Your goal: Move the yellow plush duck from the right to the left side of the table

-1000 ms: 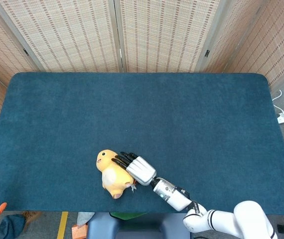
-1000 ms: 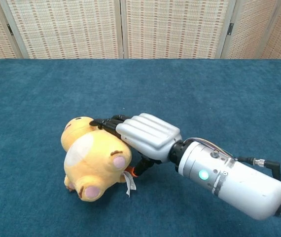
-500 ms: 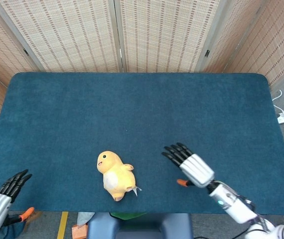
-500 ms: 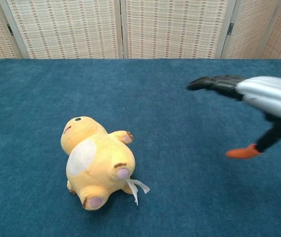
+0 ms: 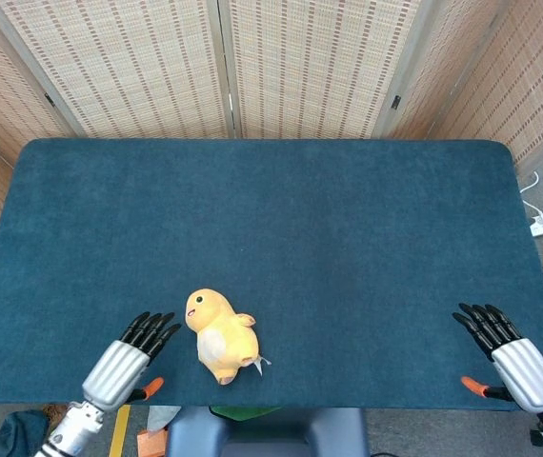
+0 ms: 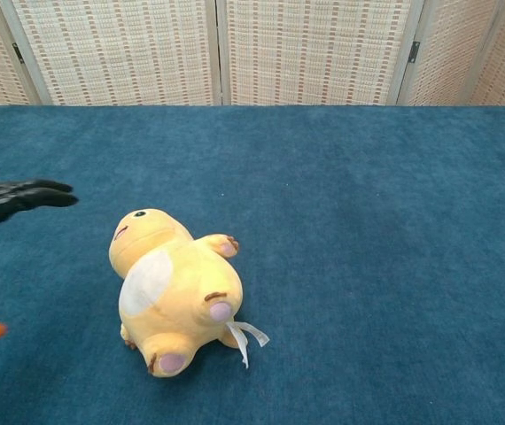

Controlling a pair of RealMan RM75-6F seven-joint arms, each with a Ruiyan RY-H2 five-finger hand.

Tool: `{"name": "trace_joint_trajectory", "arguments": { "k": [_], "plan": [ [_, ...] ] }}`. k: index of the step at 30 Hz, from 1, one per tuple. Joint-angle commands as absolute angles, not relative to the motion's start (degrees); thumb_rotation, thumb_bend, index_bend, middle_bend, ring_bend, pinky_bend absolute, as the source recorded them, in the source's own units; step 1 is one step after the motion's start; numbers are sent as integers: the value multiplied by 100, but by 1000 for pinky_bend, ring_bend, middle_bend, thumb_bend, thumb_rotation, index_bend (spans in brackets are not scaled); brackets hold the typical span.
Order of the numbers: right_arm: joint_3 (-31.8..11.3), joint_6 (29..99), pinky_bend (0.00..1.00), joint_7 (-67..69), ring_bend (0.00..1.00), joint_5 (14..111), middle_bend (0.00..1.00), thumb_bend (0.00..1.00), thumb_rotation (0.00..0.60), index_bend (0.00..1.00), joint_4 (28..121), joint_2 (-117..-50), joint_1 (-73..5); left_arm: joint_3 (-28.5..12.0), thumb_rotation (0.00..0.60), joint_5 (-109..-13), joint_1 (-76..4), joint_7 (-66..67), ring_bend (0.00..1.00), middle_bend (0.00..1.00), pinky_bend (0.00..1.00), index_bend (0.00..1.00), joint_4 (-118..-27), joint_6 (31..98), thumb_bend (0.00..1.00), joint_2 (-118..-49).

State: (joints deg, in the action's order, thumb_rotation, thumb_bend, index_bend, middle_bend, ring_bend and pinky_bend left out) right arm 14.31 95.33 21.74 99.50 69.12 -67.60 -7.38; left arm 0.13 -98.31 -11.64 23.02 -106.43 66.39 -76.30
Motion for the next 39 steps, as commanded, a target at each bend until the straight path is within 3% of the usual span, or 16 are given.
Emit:
{"name": "trace_joint_trajectory", "arguments": {
  "k": [1, 6, 12, 15, 17, 20, 26, 29, 39],
  "plan": [
    [1448, 9514, 0, 2575, 0, 9905, 0, 48, 600, 0, 6558, -6780, -576, -677, 600, -8508, -1811, 3952, 0, 7, 34, 0, -10768, 5811, 259, -8933],
    [1374, 9493, 0, 2990, 0, 9871, 0, 49, 600, 0, 6222, -6819, -481, -797, 600, -7905, -2141, 4684, 0, 0, 33, 0, -10507, 5708, 251, -9577],
    [1199, 9602, 0, 3266, 0, 9829, 0, 49, 600, 0, 5987, -6873, -392, -730, 600, -7056, -2435, 5097, 0, 0, 36, 0, -10362, 5506, 251, -9770],
    [1151, 9623, 0, 3341, 0, 9839, 0, 50, 600, 0, 5915, -6895, -356, -693, 600, -6650, -2536, 5247, 2, 21, 95, 7, -10307, 5526, 251, -9789],
    [1131, 9626, 0, 3361, 0, 9858, 0, 51, 600, 0, 5892, -6907, -336, -654, 600, -6527, -2583, 5273, 56, 105, 215, 64, -10263, 5605, 252, -9800],
    [1114, 9611, 0, 3340, 0, 9904, 0, 54, 600, 0, 5888, -6915, -326, -580, 600, -6520, -2608, 5208, 214, 274, 446, 232, -10188, 5771, 305, -9838],
    [1082, 9543, 0, 3234, 0, 9957, 0, 57, 600, 0, 5917, -6930, -307, -369, 600, -7241, -2469, 4683, 612, 757, 927, 701, -9749, 6442, 584, -10111],
    [1082, 9483, 0, 3185, 0, 9988, 0, 58, 600, 0, 5951, -6928, -309, -231, 600, -7801, -2378, 4405, 682, 845, 983, 762, -9577, 6849, 652, -10073],
    [1079, 9388, 0, 2908, 0, 10106, 0, 58, 600, 0, 6190, -6866, -305, 205, 600, -9463, -1881, 3257, 709, 878, 1000, 771, -9779, 8365, 685, -8861]
  ]
}}
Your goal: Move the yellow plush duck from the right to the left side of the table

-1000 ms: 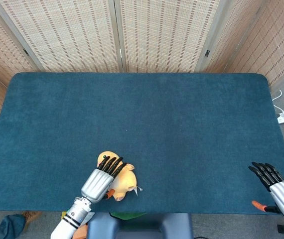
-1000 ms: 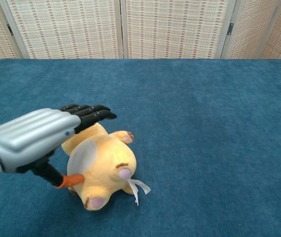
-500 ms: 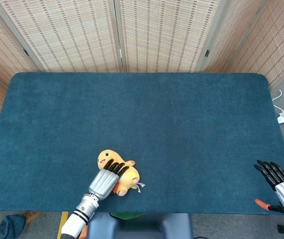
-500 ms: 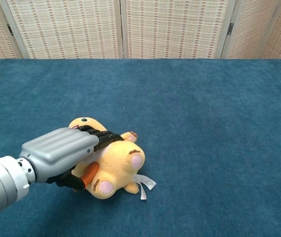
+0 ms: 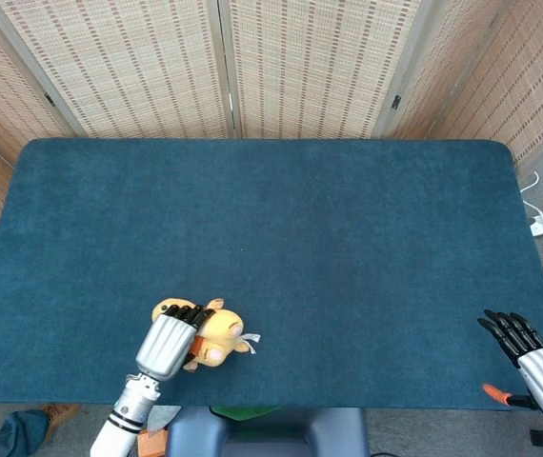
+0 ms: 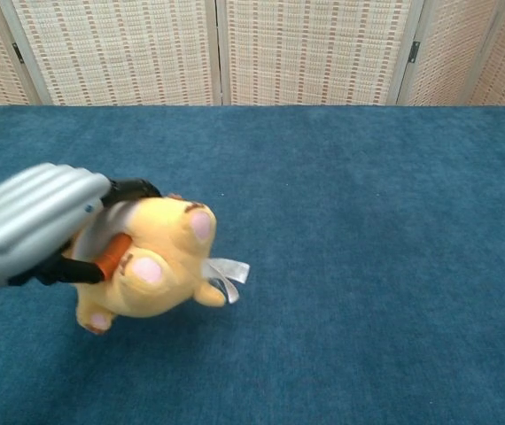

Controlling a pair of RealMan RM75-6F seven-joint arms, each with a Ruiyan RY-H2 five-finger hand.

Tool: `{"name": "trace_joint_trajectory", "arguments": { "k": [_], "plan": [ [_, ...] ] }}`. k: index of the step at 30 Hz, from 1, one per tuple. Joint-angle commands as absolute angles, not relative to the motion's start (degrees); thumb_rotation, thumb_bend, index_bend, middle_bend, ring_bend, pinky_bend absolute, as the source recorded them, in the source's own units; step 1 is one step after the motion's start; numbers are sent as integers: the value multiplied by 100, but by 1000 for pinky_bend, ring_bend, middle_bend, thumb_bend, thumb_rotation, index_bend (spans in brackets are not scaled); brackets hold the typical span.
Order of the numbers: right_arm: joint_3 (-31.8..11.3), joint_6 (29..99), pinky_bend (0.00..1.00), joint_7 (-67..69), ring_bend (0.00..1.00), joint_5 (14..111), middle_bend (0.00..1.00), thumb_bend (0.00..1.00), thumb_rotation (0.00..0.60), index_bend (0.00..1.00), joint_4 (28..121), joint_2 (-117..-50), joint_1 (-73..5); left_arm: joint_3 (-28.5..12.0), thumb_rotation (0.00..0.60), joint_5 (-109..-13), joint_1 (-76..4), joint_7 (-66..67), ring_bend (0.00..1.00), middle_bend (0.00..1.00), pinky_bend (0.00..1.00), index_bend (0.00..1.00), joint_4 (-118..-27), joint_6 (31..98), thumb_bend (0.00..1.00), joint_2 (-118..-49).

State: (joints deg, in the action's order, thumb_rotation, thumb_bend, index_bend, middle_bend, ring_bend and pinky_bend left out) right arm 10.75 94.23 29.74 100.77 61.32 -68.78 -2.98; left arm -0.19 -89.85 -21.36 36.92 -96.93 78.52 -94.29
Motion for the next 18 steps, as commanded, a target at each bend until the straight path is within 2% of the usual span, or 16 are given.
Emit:
{"name": "trace_joint_trajectory", "arguments": {
  "k": [1, 6, 11, 18],
  "plan": [
    [1082, 9376, 0, 2862, 0, 10122, 0, 58, 600, 0, 6229, -6860, -306, 238, 600, -9549, -1831, 3167, 709, 878, 1000, 771, -9782, 8472, 684, -8721],
    [1111, 9282, 0, 2522, 0, 10199, 0, 58, 600, 0, 6542, -6791, -309, 369, 600, -9908, -1546, 2489, 709, 878, 1000, 771, -9320, 9065, 684, -8111],
    [1112, 9238, 0, 2082, 0, 10268, 0, 61, 600, 0, 6932, -6738, -291, 412, 600, -9863, -1423, 1670, 709, 877, 1000, 771, -8345, 9138, 676, -8002],
    [1140, 9175, 0, 1627, 0, 10346, 0, 65, 600, 0, 7338, -6738, -234, 446, 600, -9588, -1539, 319, 708, 863, 995, 763, -6527, 8509, 620, -8413]
  ]
}}
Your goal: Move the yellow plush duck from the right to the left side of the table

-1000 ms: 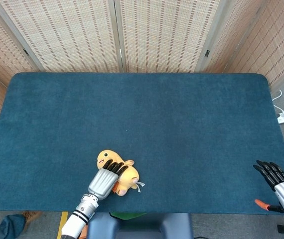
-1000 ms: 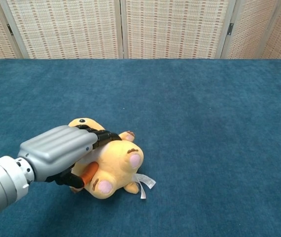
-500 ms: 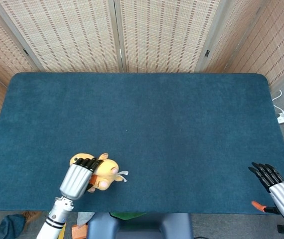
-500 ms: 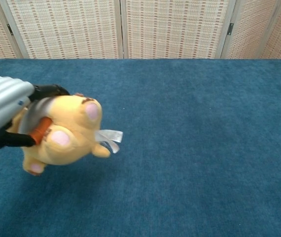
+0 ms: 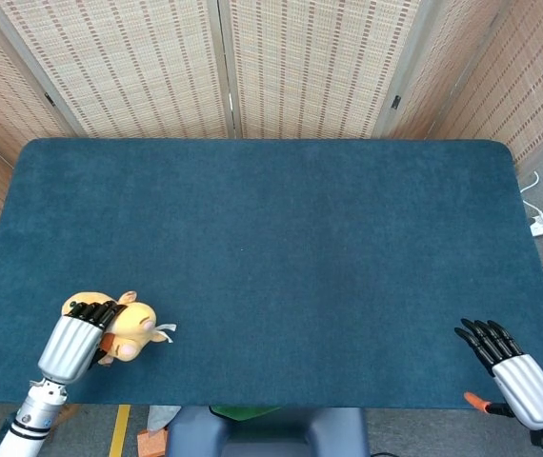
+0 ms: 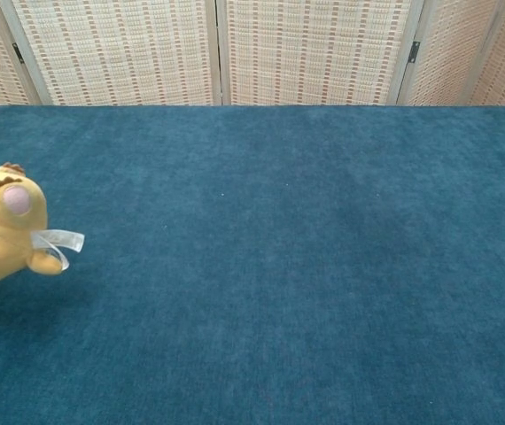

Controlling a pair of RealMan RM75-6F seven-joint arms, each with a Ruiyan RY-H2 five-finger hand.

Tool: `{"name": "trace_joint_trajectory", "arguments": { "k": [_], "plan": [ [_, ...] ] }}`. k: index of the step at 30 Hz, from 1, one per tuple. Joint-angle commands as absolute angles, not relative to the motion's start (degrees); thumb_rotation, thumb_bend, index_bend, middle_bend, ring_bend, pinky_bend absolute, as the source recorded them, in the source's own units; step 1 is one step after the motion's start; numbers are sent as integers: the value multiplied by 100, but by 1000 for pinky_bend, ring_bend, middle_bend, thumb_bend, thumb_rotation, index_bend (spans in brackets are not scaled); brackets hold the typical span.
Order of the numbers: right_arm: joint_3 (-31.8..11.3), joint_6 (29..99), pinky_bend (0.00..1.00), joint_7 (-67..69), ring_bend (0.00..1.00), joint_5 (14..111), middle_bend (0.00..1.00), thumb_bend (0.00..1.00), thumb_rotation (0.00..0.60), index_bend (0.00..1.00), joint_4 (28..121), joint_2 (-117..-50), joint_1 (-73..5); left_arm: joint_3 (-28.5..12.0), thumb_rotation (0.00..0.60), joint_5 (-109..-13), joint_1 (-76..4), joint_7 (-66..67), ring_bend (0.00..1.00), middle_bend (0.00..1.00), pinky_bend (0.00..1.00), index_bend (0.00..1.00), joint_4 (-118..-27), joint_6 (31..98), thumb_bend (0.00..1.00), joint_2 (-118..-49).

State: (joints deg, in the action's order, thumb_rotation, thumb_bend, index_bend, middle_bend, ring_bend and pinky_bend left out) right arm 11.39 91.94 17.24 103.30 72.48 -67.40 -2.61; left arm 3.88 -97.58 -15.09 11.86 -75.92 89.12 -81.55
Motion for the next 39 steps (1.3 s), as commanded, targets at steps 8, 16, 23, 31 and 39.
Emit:
{"name": "trace_joint_trajectory", "arguments": {
  "k": [8, 16, 23, 31, 39],
  "plan": [
    [1180, 9176, 0, 1352, 0, 10472, 0, 72, 600, 0, 7528, -6768, -170, 545, 600, -9528, -1700, -864, 306, 299, 473, 125, -5506, 7938, 387, -8790],
    [1184, 9366, 0, 1422, 0, 10568, 0, 87, 600, 0, 7517, -6751, -99, 489, 600, -9634, -1625, -1545, 0, 0, 140, 0, -5964, 8440, 236, -8482],
    [1262, 9803, 0, 1462, 0, 11000, 0, 92, 600, 0, 7508, -6658, -41, 964, 600, -10114, -1191, -1436, 0, 0, 118, 0, -8178, 9250, 228, -6962],
    [1031, 10284, 0, 816, 0, 11017, 0, 93, 600, 0, 7931, -6493, 139, 1232, 600, -9558, 428, -884, 0, 0, 91, 0, -9054, 10948, 246, -6170],
    [814, 10260, 0, 87, 0, 10551, 0, 113, 600, 0, 8304, -6495, 408, 1127, 600, -8937, 875, -810, 0, 0, 90, 0, -8631, 10632, 266, -6411]
  ]
}}
